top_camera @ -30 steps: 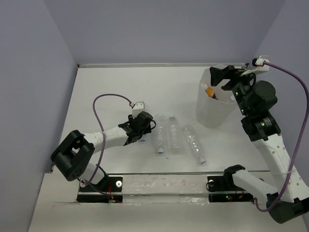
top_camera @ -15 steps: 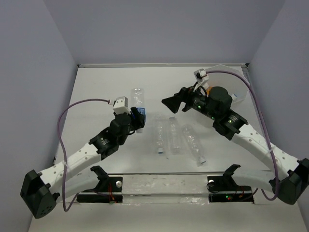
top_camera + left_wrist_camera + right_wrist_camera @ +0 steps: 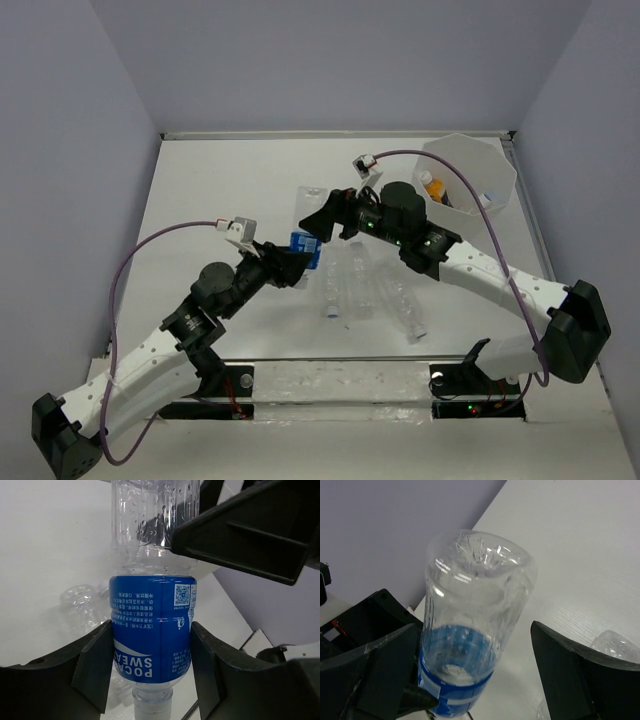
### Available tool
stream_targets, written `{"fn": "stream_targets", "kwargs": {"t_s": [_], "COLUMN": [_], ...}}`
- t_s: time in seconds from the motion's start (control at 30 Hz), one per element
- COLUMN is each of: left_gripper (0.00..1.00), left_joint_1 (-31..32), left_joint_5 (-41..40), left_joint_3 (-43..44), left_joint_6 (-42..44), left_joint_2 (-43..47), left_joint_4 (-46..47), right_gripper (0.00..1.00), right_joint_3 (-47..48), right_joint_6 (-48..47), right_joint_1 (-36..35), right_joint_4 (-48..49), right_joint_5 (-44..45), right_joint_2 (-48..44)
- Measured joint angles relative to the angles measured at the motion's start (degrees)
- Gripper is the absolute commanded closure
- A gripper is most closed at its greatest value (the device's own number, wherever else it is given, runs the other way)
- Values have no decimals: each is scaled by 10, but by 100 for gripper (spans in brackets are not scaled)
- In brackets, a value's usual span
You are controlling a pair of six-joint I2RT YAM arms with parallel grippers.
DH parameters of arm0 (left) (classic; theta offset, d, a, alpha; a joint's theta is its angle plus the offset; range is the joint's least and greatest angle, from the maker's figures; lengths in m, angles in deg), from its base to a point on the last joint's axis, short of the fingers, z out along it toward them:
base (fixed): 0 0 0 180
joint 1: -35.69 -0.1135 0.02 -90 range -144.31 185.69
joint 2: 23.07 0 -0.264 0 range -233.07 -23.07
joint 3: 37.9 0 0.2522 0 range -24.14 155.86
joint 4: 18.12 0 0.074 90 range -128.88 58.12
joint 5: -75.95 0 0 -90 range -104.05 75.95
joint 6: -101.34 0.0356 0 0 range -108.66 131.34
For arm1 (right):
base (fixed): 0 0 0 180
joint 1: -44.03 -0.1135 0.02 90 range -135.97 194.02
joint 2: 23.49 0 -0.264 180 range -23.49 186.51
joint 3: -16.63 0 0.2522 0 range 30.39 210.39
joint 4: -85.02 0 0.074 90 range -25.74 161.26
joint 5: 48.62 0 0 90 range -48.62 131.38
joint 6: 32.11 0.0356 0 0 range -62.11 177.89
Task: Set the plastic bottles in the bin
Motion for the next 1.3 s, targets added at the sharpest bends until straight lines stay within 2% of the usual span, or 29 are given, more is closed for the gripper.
{"fn": "stream_targets", "kwargs": {"t_s": [0.13, 0.17, 0.23, 0.27, 0.3, 0.37, 0.57, 0.83, 0.97, 1.17, 1.23, 1.27, 1.3], "left_gripper": [54, 54, 50, 45, 30, 16, 9, 8, 5, 5, 4, 4, 4], "left_joint_1": [3, 4, 7, 8, 7, 7, 10, 10, 18, 33, 41, 45, 51], "left_joint_5": [59, 73, 92, 98, 103, 109, 103, 55, 31, -12, -26, -31, -37], "left_joint_3": [0, 0, 0, 0, 0, 0, 3, 18, 20, 22, 25, 27, 29], "left_joint_6": [3, 3, 5, 6, 9, 15, 22, 17, 9, -7, -12, -15, -16], "left_joint_2": [-18, -23, -30, -31, -32, -37, -49, -142, -196, -271, -300, -312, -324], "left_joint_4": [38, 44, 54, 59, 63, 78, 79, 33, 13, 0, -8, -10, -13], "right_gripper": [8, 26, 43, 57, 62, 66, 67, 70, 69, 67, 58, 50, 25], "right_joint_3": [2, 2, 2, 2, 2, 0, 1, 109, 138, 139, 137, 130, 122], "right_joint_6": [5, 5, 2, 6, 5, 0, -74, -300, -404, -468, -475, -474, -473], "right_joint_1": [0, 0, 0, 0, 0, 0, -7, 6, 60, 176, 219, 234, 244], "right_joint_4": [13, 17, 24, 24, 25, 24, 4, -8, 24, 53, 59, 59, 57], "right_joint_5": [-1, 0, 6, 11, 18, 45, 152, 413, 509, 567, 576, 580, 580], "right_joint_2": [4, 4, 4, 3, -1, -16, -96, -180, -187, -161, -135, -122, -110]}}
